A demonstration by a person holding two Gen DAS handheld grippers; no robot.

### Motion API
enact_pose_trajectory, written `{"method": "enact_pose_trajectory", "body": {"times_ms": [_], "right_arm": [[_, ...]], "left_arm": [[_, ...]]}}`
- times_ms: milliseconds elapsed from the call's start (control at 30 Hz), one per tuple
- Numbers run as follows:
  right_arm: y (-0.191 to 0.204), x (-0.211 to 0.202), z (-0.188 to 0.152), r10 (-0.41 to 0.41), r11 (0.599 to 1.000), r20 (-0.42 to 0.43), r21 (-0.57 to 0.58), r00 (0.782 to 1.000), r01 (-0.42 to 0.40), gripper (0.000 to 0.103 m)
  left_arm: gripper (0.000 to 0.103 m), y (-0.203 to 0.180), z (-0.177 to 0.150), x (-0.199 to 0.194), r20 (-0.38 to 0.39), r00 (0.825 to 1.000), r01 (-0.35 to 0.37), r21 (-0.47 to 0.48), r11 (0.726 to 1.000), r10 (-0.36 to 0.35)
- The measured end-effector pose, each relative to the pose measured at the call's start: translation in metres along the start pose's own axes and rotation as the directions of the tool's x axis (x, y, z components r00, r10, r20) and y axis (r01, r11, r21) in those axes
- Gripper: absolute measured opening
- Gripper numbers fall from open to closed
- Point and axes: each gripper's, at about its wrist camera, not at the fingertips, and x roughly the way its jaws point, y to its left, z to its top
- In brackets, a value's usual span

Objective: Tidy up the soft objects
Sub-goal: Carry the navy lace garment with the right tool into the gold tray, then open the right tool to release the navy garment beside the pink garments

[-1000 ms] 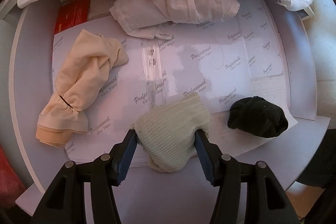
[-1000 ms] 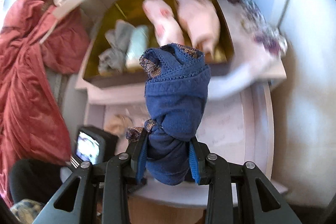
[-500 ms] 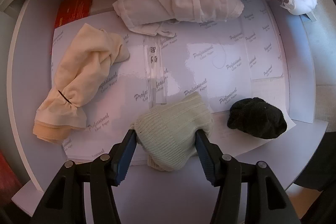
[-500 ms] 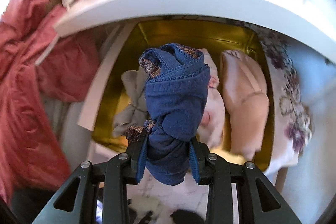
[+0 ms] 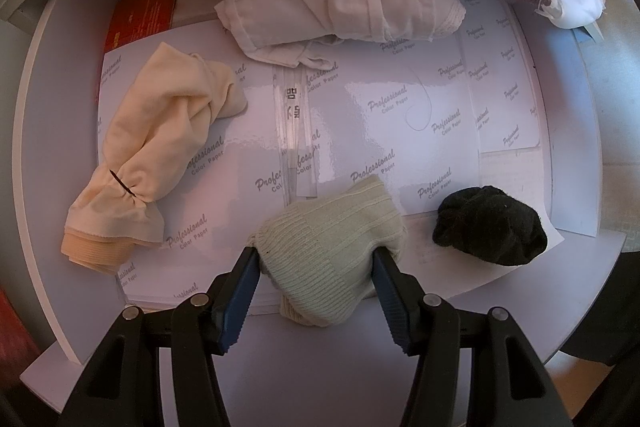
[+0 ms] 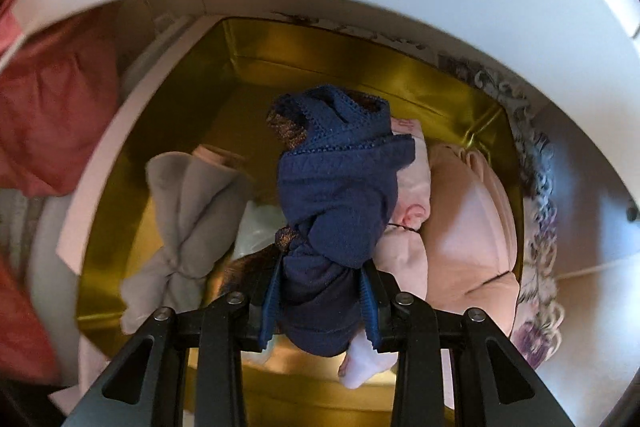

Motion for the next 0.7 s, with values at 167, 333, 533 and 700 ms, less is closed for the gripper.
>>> {"method": "enact_pose_trajectory", "body": {"times_ms": [167,333,533,700], "right_arm": [[-0.003,-0.002,-0.002,0.024,0.999,0.019,0.025,1.000,-0.024,0.042],[-0.002,-0.012,-0.013,0.051,0.998,0.038,0.040,0.998,-0.052,0.054],[0.000,-0.020,-0.019,0.055,0.997,0.052,0.045,0.997,-0.057,0.064],[-0.004,-0.038,-0.025,0.062,0.996,0.090,0.053,0.994,-0.067,0.077]], "left_arm": [[0.059,0.000,0.000,0.000,-0.002,1.000,-0.001,-0.003,1.000,0.001],[0.059,0.000,0.001,0.001,-0.004,1.000,0.001,-0.008,1.000,-0.001],[0.060,-0.001,0.000,0.003,-0.009,1.000,0.002,-0.010,1.000,-0.002],[0.058,0.002,-0.003,0.013,-0.057,0.998,0.038,-0.045,0.998,-0.040]]}}
